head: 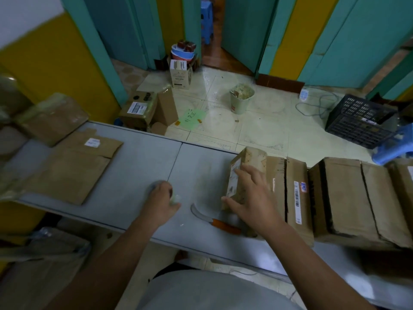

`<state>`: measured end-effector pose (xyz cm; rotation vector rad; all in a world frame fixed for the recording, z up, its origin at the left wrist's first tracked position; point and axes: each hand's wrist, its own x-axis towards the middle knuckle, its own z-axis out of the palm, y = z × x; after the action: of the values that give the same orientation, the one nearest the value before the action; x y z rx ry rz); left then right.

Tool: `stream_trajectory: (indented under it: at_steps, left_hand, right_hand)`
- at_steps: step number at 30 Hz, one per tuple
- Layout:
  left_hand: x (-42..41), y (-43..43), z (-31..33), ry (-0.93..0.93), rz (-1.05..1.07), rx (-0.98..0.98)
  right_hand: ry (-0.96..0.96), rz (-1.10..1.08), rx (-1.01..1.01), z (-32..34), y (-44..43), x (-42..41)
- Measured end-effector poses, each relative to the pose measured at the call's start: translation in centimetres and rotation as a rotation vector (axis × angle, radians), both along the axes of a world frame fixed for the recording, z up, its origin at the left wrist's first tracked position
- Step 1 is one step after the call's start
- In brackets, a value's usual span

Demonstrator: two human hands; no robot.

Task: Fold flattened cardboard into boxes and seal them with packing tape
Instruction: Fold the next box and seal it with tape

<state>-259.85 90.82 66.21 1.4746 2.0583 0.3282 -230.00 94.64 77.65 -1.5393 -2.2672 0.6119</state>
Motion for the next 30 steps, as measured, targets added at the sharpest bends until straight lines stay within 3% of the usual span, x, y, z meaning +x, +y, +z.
stream_trajectory:
  at_steps: [5, 11, 15, 19, 22, 27, 30]
  left_hand:
    - [-0.5, -0.7, -1.5, 0.12, 0.021, -0.194]
    - [0.0, -2.0, 4.4, 0.094, -0.134, 0.289]
    - [1.7, -2.8, 8.8, -0.005, -0.257, 0.484]
    - [3.8, -2.6, 11.7, -0.103, -0.343, 0.498]
    - [4.8, -2.1, 12.7, -0.138, -0.353, 0.475]
    - [6.4, -1.2, 13.2, -0.149, -0.385, 0.444]
    - [7.3, -0.5, 13.2, -0.161, -0.411, 0.444]
  right_hand:
    - [0.012, 0.126, 0.009, 0.3, 1.2, -3.7]
    - [0.105, 0.201, -0.082, 0.9, 2.2, -6.0]
    - [0.193, 0.237, -0.163, 2.1, 2.8, -6.1]
    - [0.272, 0.313, -0.189, 3.5, 2.8, -5.8]
    - [0.371, 0.286, -0.098, 4.0, 2.6, -4.8]
    - [0.357, 0.185, 0.058, 4.1, 1.4, -3.3]
    - [0.362, 0.151, 0.054, 4.2, 0.6, -2.4]
